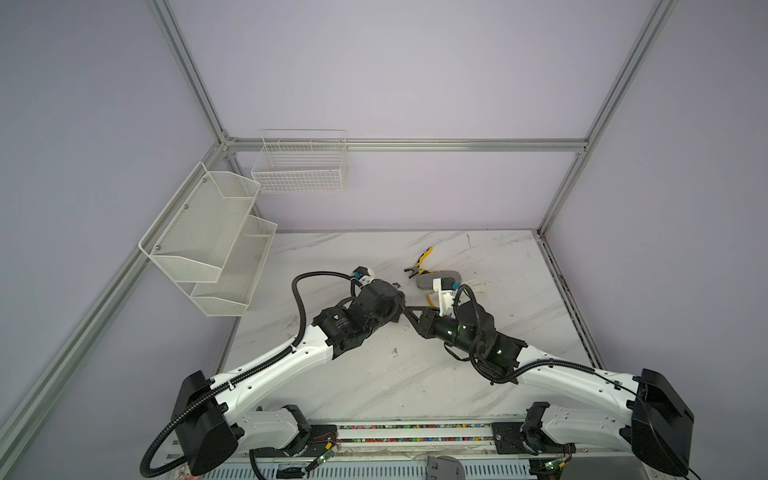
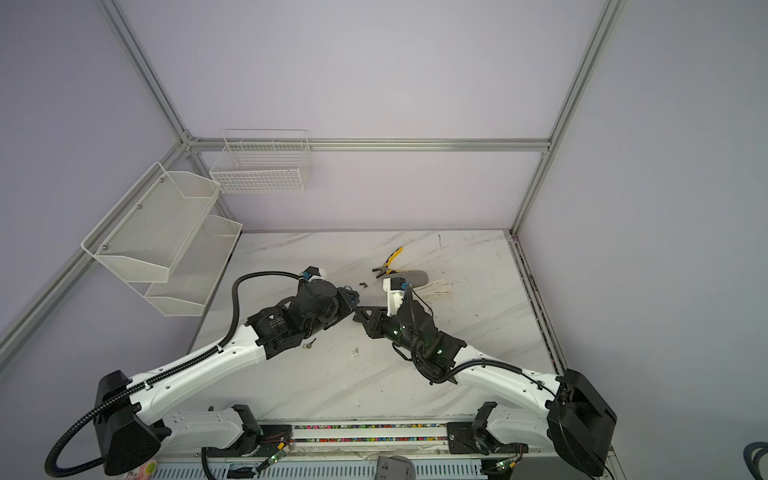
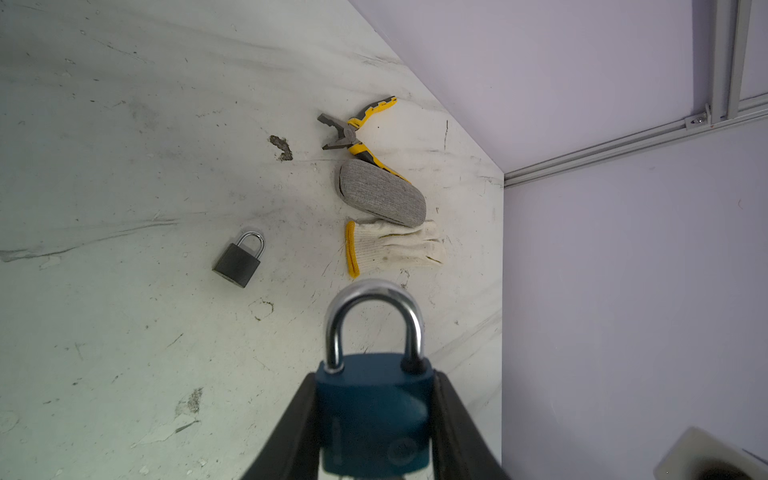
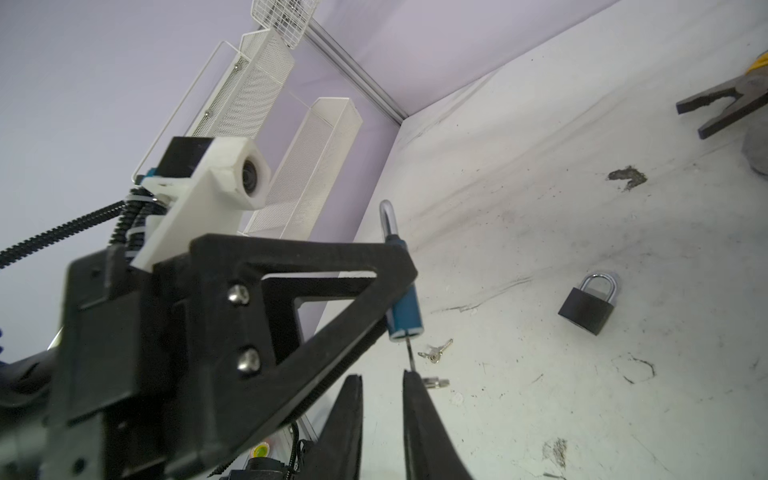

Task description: Unlock with the key

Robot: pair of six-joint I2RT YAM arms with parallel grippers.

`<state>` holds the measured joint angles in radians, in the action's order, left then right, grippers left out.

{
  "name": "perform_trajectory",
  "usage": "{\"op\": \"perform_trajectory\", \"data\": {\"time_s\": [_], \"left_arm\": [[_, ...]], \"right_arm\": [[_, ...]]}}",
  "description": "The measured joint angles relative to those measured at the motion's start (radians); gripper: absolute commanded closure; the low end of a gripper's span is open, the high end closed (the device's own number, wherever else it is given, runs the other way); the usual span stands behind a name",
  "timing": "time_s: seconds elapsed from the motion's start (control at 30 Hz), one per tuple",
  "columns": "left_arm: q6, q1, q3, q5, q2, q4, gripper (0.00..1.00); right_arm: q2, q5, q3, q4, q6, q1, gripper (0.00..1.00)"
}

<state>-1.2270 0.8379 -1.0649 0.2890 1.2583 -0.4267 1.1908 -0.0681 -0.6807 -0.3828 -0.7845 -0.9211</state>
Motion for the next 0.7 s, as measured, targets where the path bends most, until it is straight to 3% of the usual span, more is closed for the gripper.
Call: {"op": "perform_trajectory", "data": {"time_s": [0.7], "left_arm": [[0.0,0.0,0.0,0.022,0.0,-0.002,1.0]], "right_arm": [[0.027,0.008,-0.021,0.018,-0.011,0.0,0.8]]}}
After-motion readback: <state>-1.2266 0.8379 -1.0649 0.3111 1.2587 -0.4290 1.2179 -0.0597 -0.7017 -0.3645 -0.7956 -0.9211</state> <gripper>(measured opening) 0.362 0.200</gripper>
